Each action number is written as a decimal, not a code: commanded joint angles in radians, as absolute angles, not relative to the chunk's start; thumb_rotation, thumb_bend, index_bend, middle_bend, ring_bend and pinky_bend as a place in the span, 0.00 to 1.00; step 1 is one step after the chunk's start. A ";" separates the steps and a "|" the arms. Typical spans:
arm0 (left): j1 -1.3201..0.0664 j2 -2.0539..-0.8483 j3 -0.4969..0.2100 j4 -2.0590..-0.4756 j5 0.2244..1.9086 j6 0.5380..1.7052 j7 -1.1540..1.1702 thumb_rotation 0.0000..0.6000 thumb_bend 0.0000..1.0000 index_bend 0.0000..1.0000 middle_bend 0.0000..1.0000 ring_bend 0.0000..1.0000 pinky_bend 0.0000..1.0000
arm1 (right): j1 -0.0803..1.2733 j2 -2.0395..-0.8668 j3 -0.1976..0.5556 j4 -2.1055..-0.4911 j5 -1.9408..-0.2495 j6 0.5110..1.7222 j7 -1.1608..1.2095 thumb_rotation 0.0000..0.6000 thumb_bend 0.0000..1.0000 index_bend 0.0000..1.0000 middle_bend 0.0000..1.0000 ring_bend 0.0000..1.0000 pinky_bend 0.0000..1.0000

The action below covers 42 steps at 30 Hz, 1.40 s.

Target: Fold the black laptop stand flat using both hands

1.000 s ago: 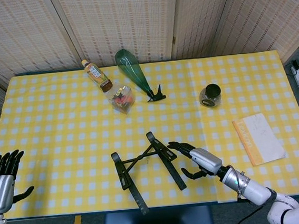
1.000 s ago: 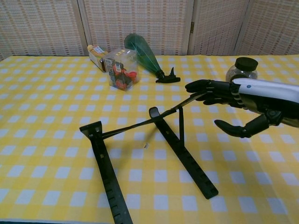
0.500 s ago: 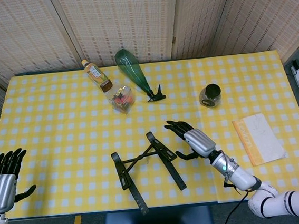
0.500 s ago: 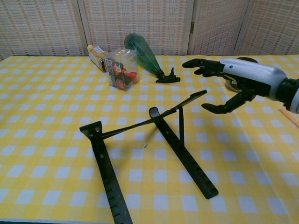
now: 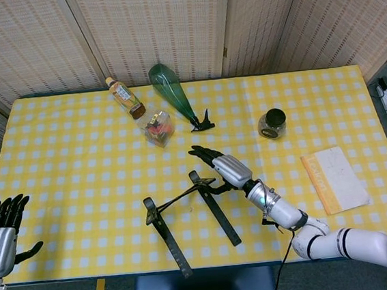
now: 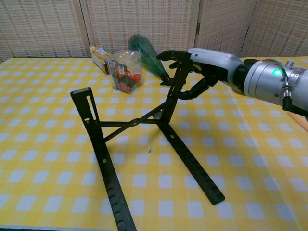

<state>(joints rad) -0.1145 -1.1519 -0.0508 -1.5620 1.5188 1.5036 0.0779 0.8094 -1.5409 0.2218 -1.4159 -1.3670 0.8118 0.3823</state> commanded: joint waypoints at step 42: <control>-0.331 -1.150 -0.095 -1.593 1.607 1.323 -0.247 1.00 0.16 0.08 0.11 0.11 0.00 | 0.864 -1.483 0.353 -1.504 -1.164 0.715 0.337 1.00 0.42 0.00 0.00 0.06 0.11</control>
<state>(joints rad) -0.2984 -1.1452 -0.0909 -1.5773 1.5951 1.3559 -0.1960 0.8759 -1.4990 0.3559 -1.4874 -1.1517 0.7027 0.3314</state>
